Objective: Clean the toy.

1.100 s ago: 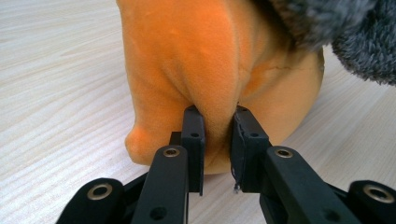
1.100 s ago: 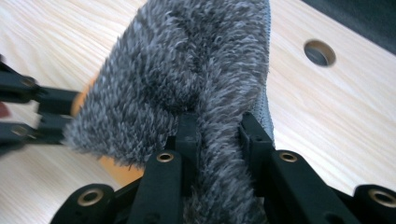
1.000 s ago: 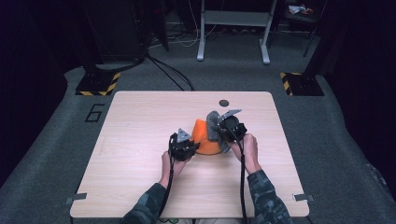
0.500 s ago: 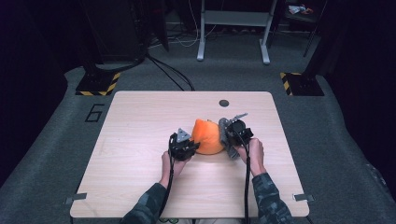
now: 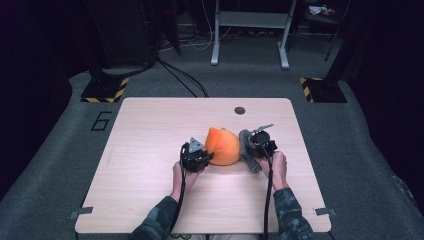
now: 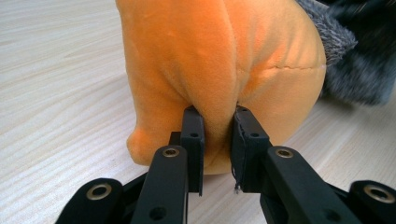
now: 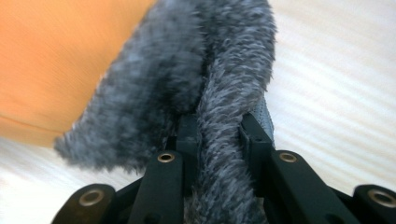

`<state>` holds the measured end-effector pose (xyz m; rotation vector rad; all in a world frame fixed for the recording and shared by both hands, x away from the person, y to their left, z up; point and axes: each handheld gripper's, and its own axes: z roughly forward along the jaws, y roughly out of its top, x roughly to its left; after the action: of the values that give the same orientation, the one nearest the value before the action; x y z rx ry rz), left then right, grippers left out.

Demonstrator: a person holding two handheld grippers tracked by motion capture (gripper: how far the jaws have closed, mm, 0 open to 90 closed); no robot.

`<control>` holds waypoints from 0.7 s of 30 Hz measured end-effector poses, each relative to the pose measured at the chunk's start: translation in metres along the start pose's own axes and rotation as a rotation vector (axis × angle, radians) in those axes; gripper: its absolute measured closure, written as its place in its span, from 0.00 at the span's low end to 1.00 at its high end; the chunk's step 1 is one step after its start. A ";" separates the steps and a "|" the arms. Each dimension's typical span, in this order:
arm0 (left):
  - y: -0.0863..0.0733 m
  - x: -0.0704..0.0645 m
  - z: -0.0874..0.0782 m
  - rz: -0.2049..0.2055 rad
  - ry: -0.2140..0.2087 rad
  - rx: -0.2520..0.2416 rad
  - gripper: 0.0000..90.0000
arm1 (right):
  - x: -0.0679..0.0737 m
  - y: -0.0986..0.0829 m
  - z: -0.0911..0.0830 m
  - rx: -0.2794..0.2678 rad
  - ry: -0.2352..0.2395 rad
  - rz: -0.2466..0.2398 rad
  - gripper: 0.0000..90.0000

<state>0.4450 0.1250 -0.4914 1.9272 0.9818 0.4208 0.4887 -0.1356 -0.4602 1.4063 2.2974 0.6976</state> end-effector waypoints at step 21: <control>0.000 -0.002 0.001 0.042 0.013 0.000 0.85 | 0.070 0.055 -0.037 -0.149 0.081 -0.211 0.81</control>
<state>0.4441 0.1235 -0.4919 1.9497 0.9511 0.4579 0.4775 -0.0604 -0.4012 1.0695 2.3561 0.8525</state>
